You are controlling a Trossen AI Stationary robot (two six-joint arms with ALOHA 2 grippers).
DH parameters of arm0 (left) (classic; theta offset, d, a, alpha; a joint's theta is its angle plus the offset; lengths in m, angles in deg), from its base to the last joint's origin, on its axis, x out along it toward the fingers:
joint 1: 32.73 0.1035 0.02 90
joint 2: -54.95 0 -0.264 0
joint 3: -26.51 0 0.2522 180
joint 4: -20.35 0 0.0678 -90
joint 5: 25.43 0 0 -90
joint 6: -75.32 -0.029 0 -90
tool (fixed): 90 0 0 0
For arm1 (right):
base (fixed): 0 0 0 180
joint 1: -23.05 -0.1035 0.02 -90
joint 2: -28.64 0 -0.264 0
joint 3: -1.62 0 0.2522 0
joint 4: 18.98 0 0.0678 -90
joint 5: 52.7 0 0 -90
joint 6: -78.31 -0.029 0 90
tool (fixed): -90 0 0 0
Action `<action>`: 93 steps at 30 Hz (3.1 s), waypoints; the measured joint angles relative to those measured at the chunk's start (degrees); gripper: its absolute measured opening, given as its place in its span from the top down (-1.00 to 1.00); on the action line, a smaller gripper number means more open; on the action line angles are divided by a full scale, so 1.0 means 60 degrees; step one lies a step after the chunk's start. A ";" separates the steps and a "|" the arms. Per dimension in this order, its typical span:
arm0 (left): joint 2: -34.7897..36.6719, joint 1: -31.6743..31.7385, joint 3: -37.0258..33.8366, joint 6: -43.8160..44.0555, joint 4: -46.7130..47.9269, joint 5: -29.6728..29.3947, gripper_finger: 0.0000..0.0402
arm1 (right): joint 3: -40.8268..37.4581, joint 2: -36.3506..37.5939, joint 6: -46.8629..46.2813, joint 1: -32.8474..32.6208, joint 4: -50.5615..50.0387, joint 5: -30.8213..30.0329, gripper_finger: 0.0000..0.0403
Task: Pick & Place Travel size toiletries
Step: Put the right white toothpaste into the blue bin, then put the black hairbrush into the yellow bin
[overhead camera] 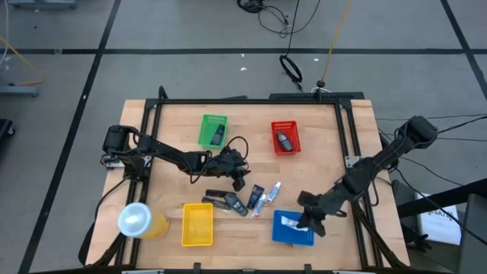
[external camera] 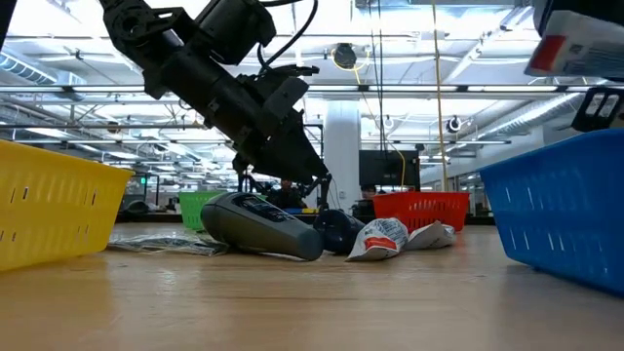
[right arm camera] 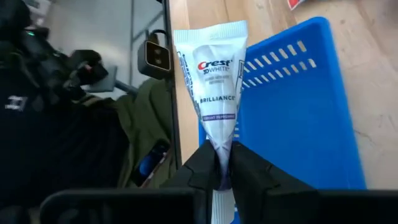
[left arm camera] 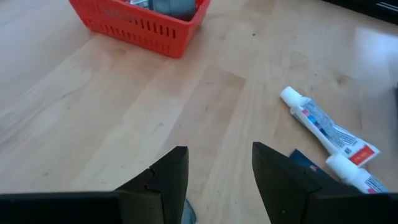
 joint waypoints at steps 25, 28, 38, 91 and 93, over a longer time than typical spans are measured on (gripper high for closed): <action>0.0016 -0.0132 0.0000 -0.0136 -0.0027 -0.0007 0.13 | 0.0504 -0.0694 0.0484 -0.0078 -0.1209 0.0359 0.09; 0.0324 -0.0340 0.0000 -0.0760 0.0082 -0.0003 0.13 | 0.0508 -0.0412 0.2639 -0.0077 0.0001 -0.0648 0.01; 0.3113 -0.0957 0.0011 -0.0796 0.5202 -0.0849 0.13 | 0.0244 -0.0147 0.7541 0.1236 0.1059 -0.4163 0.07; -0.0331 0.1003 0.0018 0.0901 0.1705 0.1582 0.99 | -0.0939 -0.2428 0.7963 0.5364 0.4347 -0.1235 -0.06; -0.0719 0.0983 -0.0007 0.0958 0.1433 0.1608 0.99 | -0.0936 -0.2494 0.7943 0.5340 0.4513 -0.1214 -0.07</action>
